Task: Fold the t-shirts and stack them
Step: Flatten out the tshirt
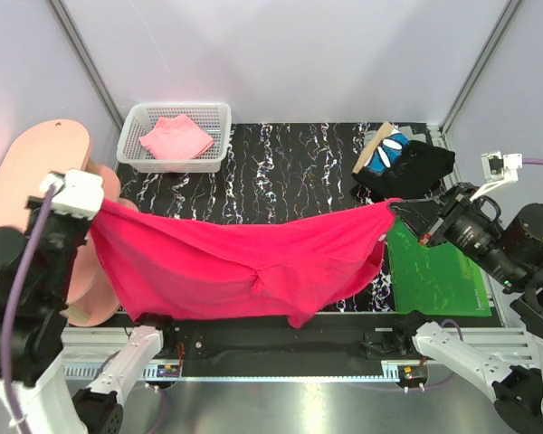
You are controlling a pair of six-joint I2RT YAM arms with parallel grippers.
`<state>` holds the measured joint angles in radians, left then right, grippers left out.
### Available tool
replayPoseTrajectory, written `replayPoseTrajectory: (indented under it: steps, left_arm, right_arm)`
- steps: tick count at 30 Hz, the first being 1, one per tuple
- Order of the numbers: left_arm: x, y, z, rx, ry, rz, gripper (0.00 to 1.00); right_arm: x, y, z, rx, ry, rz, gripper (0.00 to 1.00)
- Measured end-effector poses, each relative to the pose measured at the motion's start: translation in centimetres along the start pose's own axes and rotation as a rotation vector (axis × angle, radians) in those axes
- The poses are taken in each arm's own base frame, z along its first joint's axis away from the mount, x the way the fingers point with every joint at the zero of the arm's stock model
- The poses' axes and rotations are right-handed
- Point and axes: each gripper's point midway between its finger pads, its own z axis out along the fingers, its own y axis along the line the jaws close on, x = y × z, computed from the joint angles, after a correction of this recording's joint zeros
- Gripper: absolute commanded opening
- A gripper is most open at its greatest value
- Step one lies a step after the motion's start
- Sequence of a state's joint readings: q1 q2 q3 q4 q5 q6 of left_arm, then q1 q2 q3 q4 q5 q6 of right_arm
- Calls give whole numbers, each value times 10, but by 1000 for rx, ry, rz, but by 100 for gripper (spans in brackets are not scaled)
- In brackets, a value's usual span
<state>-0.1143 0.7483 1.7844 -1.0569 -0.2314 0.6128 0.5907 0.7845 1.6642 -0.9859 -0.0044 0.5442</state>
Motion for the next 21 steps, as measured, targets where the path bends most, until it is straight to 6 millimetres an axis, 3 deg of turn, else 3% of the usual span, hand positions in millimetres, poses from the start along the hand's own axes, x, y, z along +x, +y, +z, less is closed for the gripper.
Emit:
replayPoseTrajectory:
  steps: [5,8,11,14,17,21]
  left_arm:
    - [49,-49,44,117,148,43,0]
    - [82,-80,70,184,236,70,0]
    - [112,-109,97,239,310,105,0]
    - [139,-135,125,286,371,137,0]
    - [164,-159,155,332,435,164,0]
    - [186,-184,188,373,489,187,0]
  right_arm:
    - [8,-19,19,90,17,10,0]
    - [14,-38,41,184,32,2,0]
    - [31,-67,76,306,70,-23,0]
    - [59,-104,116,442,139,-58,0]
    - [100,-146,160,572,238,-92,0]
    - [146,-208,206,730,357,-98,0]
